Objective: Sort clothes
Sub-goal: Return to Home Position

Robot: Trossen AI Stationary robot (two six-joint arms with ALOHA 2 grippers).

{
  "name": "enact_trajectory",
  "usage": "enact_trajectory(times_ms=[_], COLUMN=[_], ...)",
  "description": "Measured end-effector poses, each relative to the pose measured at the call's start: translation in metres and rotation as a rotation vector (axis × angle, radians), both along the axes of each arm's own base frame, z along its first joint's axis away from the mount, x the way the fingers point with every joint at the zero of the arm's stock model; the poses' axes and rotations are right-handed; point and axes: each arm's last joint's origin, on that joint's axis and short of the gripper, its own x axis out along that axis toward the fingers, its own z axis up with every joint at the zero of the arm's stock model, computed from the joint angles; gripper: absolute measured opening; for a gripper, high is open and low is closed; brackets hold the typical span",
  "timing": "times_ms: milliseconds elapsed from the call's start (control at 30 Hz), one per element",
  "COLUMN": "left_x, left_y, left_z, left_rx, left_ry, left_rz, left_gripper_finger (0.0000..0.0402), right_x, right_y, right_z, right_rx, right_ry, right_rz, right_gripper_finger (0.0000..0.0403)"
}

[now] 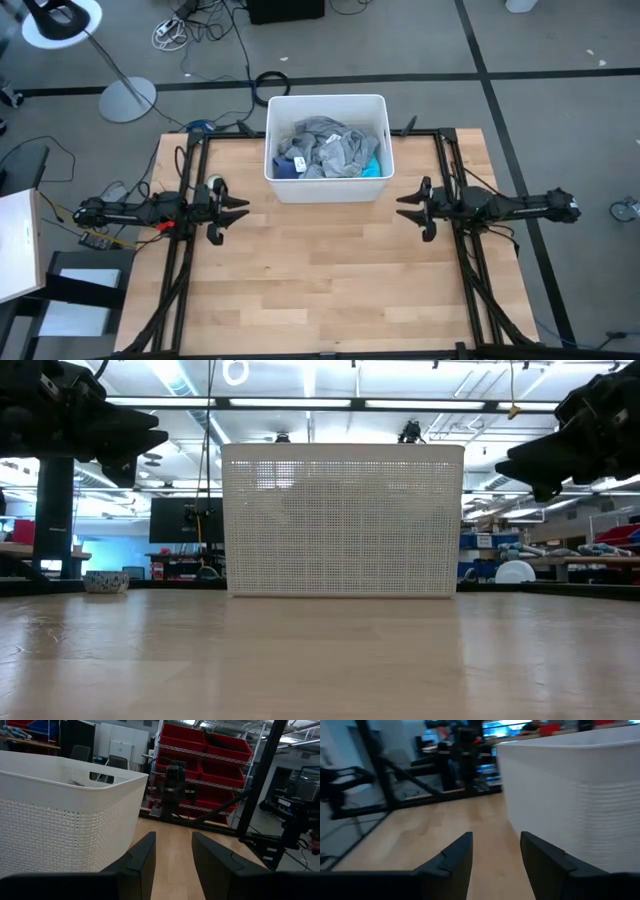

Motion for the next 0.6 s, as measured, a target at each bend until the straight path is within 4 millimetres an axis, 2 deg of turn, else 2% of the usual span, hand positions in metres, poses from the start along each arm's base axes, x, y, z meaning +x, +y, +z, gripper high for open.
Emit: enact_trajectory(times_ms=[333, 600], left_x=[0.000, 0.000], left_y=[0.000, 0.000], left_z=[0.000, 0.000], left_rx=[0.000, 0.000], left_ry=[0.000, 0.000], left_rz=[0.000, 0.000], left_gripper_finger=[0.0131, 0.0131], right_x=[0.000, 0.002], right_y=[-0.015, -0.015], right_z=[-0.002, -0.001], right_rx=[-0.005, -0.004], right_ry=[0.030, 0.028], right_rz=[-0.440, -0.442], right_gripper_finger=[0.0167, 0.0166])
